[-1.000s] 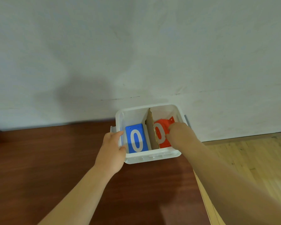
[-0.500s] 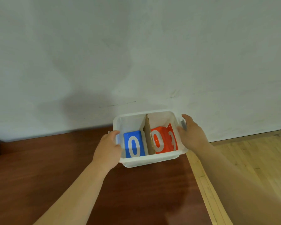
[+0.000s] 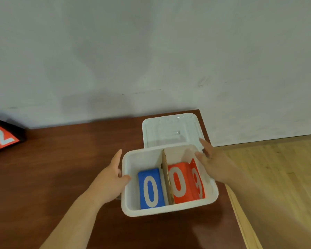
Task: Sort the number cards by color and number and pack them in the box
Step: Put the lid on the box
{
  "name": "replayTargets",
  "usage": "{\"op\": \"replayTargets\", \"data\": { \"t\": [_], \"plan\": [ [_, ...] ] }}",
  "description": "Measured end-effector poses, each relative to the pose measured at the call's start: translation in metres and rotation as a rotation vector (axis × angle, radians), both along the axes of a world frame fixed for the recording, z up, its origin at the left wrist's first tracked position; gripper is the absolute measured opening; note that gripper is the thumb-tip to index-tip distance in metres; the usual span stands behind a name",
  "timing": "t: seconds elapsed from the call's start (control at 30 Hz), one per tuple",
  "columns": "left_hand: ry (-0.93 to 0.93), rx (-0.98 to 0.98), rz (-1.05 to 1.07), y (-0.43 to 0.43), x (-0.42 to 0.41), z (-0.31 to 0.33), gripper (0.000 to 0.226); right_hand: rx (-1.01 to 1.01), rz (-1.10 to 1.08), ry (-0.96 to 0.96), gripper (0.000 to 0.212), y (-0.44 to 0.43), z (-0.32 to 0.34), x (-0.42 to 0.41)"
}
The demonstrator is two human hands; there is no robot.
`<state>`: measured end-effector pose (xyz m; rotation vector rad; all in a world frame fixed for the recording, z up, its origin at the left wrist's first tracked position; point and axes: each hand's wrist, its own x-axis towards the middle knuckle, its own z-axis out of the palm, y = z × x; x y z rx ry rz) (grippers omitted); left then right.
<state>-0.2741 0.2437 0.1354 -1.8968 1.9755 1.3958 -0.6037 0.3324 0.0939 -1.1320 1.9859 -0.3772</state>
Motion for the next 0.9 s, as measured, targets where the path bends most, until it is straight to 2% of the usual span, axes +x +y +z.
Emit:
{"op": "replayTargets", "data": {
  "t": [0.1,0.2,0.3,0.37,0.47,0.6,0.73,0.8,0.9],
  "plan": [
    [-0.119,-0.071,-0.149,0.003,0.007,-0.003,0.059,0.114,0.107,-0.006,0.062,0.017,-0.008,0.007],
    [-0.252,-0.198,-0.275,-0.005,0.003,-0.004,0.026,0.121,0.135,0.018,0.064,0.020,-0.010,0.009],
    [-0.283,-0.269,-0.257,-0.020,-0.011,-0.010,0.034,0.105,0.110,-0.096,0.067,0.008,-0.004,0.009],
    [-0.211,-0.273,-0.166,-0.035,-0.026,-0.021,0.046,0.045,0.016,-0.140,0.065,-0.009,-0.004,0.008],
    [-0.036,-0.105,-0.036,-0.064,-0.052,-0.046,0.064,-0.030,-0.191,-0.058,0.065,-0.041,-0.023,-0.002],
    [0.033,0.129,0.001,-0.095,-0.082,-0.071,0.082,0.107,-0.262,0.011,0.087,-0.069,-0.058,-0.013],
    [0.158,0.274,0.092,-0.114,-0.097,-0.092,0.093,0.061,-0.387,-0.121,0.089,-0.087,-0.065,-0.013],
    [0.228,0.304,0.216,-0.120,-0.101,-0.097,0.098,0.031,-0.480,-0.178,0.090,-0.094,-0.066,-0.012],
    [0.413,0.296,0.392,-0.119,-0.096,-0.093,0.093,-0.061,-0.614,-0.266,0.084,-0.097,-0.059,-0.011]
  ]
}}
